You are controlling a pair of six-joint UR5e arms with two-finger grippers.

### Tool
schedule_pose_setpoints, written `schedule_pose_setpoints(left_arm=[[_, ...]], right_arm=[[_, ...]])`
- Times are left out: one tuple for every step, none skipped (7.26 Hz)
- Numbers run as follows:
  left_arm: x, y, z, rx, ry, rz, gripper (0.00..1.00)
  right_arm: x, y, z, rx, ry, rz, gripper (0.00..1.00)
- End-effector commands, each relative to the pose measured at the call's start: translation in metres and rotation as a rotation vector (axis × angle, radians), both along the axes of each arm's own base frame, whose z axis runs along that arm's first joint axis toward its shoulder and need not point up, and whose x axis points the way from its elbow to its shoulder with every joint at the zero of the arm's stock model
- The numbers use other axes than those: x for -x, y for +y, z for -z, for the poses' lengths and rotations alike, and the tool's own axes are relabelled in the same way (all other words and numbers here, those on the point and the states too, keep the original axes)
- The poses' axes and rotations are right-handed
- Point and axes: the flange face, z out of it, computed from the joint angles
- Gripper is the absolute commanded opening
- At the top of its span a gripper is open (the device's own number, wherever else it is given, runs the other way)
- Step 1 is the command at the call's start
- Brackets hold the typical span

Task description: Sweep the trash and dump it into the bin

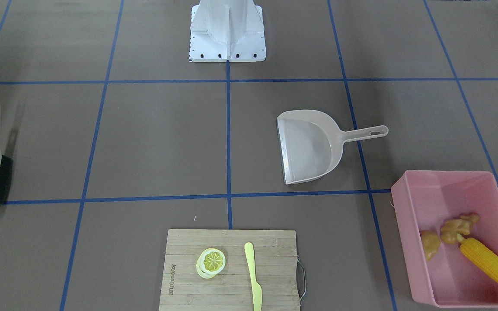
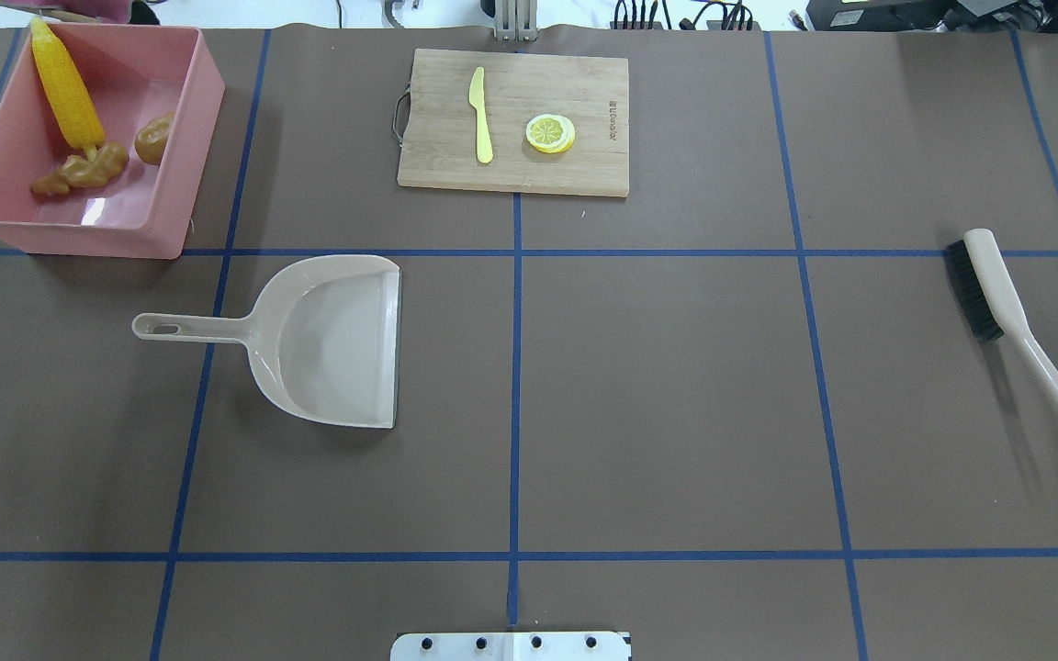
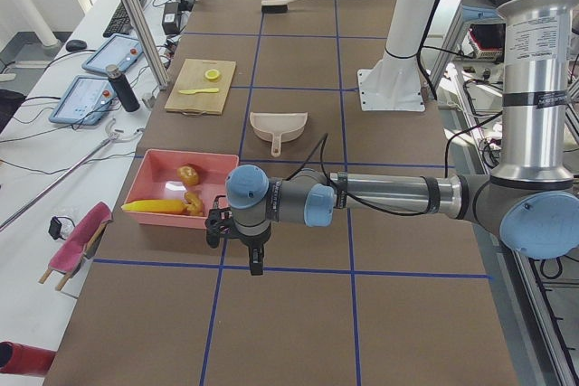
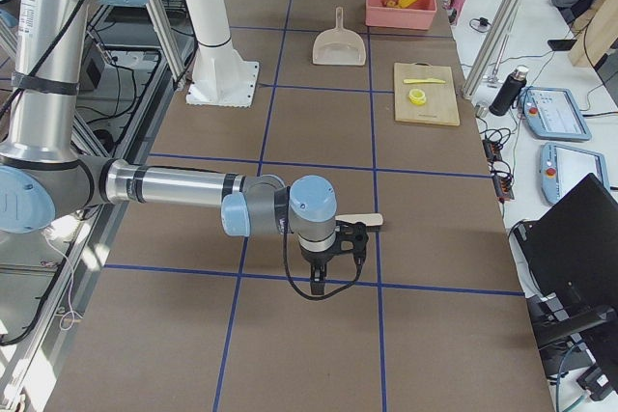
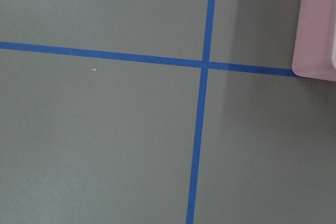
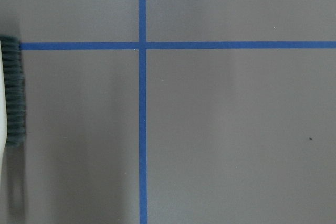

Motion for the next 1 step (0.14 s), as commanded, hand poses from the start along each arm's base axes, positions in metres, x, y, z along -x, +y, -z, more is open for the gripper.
schedule_pose_setpoints(left_arm=[[0.0000, -0.0001, -0.0002, -0.001, 0.000, 0.000, 0.98]], right_arm=[[0.0002, -0.0002, 0.0005, -0.001, -0.003, 0.000, 1.00]])
